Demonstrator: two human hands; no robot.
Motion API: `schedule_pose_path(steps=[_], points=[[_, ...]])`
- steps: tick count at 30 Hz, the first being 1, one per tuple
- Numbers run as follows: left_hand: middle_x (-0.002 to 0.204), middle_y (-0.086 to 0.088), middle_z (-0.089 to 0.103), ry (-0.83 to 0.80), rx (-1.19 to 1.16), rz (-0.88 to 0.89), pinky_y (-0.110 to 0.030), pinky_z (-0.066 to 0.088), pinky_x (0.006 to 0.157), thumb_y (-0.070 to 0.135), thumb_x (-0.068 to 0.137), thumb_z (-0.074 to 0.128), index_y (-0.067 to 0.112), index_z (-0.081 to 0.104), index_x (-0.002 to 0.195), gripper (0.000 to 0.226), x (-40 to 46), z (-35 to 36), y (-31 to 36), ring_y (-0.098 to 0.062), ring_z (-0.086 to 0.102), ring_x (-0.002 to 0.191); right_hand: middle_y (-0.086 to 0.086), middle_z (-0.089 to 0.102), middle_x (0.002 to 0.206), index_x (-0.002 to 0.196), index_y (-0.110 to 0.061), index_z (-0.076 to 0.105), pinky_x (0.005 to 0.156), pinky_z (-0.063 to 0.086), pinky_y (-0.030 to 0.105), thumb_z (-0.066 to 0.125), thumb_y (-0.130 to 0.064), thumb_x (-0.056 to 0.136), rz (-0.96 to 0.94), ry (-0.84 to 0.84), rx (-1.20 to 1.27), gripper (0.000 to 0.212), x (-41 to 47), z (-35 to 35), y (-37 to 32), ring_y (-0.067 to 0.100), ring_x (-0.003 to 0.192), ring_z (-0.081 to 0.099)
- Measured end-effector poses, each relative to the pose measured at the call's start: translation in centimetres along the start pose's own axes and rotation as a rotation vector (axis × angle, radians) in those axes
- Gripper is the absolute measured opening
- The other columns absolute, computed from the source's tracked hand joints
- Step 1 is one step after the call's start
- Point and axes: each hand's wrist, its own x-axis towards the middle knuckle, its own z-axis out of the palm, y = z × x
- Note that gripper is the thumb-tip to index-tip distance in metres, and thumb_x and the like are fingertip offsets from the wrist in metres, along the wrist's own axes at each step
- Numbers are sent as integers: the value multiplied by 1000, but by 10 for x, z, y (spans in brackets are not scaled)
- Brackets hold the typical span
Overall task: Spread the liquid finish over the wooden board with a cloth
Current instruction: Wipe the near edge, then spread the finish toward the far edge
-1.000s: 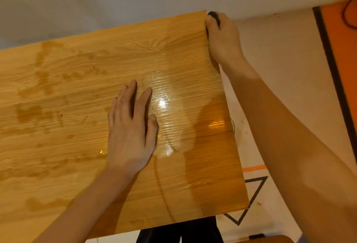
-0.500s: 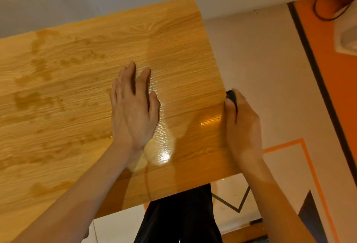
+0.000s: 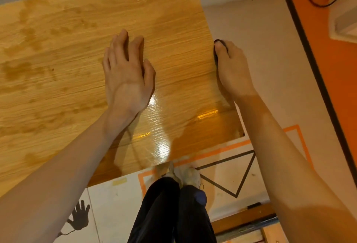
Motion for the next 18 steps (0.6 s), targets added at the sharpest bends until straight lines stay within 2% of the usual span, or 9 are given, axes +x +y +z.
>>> schedule_pose_path(steps=[2, 5, 7, 9, 12, 14, 16, 18], points=[[157, -21, 35, -10, 2, -1, -53, 24, 119, 29, 102, 41, 10, 44, 148, 49, -1, -1, 0, -40, 34, 146, -2, 65, 115, 119, -15, 64, 86, 41, 25, 35, -26, 105, 22, -8, 55, 33, -34, -9, 15, 11, 104, 57], [156, -18, 36, -13, -1, -17, -51, 23, 120, 33, 102, 39, 12, 44, 147, 50, 5, -2, -2, -36, 33, 146, -10, 67, 110, 119, -24, 64, 85, 44, 22, 37, -28, 105, 97, -39, 154, 31, -86, -23, 38, 4, 101, 59], [154, -17, 37, 2, -8, -28, -48, 25, 119, 35, 102, 39, 13, 45, 145, 49, 5, -2, -1, -34, 35, 145, -18, 67, 93, 111, -33, 65, 77, 49, 19, 37, -29, 105, 162, -70, 253, 29, -116, -32, 47, 1, 86, 61], [153, -17, 38, 9, -13, -23, -45, 25, 117, 36, 101, 39, 13, 46, 145, 50, 3, -1, 0, -33, 35, 144, -10, 66, 79, 104, -26, 66, 65, 50, 17, 37, -26, 105, 179, -91, 345, 29, -140, -37, 56, 6, 73, 61], [155, -17, 36, -12, -32, -19, -41, 23, 118, 39, 102, 38, 14, 44, 147, 52, 2, -3, -1, -33, 34, 145, 5, 71, 88, 106, -19, 66, 65, 51, 18, 37, -26, 105, 204, -101, 426, 30, -166, -45, 68, 23, 80, 67], [158, -17, 34, -44, -40, -11, -39, 22, 119, 40, 102, 38, 13, 43, 150, 55, 1, -6, -3, -33, 32, 147, 10, 71, 96, 111, -17, 67, 65, 52, 17, 38, -27, 104, 246, -95, 486, 31, -180, -50, 75, 28, 89, 67], [159, -18, 33, -78, -55, -5, -39, 21, 120, 40, 102, 40, 12, 43, 151, 57, -7, -12, -6, -34, 31, 148, 7, 68, 108, 124, -18, 61, 73, 54, 19, 37, -26, 104, 213, -11, 497, 32, -192, -54, 80, 19, 99, 66], [159, -18, 34, -84, -63, 5, -41, 22, 121, 38, 102, 42, 11, 44, 150, 55, -28, -20, -12, -34, 33, 147, -3, 61, 123, 139, -21, 48, 91, 51, 22, 35, -25, 106, 84, 125, 441, 36, -198, -52, 82, 3, 114, 57]])
